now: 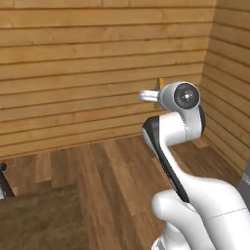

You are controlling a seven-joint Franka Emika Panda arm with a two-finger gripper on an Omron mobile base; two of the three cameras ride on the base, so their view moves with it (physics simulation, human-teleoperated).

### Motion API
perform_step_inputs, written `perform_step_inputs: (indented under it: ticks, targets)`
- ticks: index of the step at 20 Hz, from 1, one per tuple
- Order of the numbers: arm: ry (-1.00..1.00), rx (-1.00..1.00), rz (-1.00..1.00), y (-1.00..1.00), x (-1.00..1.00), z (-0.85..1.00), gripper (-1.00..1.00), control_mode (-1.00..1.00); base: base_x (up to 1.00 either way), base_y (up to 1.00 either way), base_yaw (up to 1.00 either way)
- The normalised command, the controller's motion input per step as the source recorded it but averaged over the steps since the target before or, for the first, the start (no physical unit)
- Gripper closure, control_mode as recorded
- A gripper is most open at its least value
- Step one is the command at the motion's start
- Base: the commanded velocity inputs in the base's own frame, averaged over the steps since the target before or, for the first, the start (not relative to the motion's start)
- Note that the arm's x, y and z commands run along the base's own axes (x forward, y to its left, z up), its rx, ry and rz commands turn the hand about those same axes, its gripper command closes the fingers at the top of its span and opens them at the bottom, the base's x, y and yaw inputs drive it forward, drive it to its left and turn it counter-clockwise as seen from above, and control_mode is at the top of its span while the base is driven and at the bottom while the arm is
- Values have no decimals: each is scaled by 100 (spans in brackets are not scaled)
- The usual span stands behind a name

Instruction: Start the toaster. Once the lever pops up, take the bread to the plate on the dining counter.

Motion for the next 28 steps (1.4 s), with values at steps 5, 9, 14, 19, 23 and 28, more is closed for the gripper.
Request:
perform_step_inputs:
  ticks: [5,9,14,19,23,28]
  targets:
    - [0,0,0,0,0,0,100,100,100,-4,8]
    - [0,0,0,0,0,0,100,100,100,1,9]
    - [0,0,0,0,0,0,100,100,100,0,11]
    - [0,0,0,0,0,0,100,100,100,0,20]
    - [0,0,0,0,0,0,100,100,94,0,70]
    - [0,0,0,0,0,0,100,100,65,0,82]
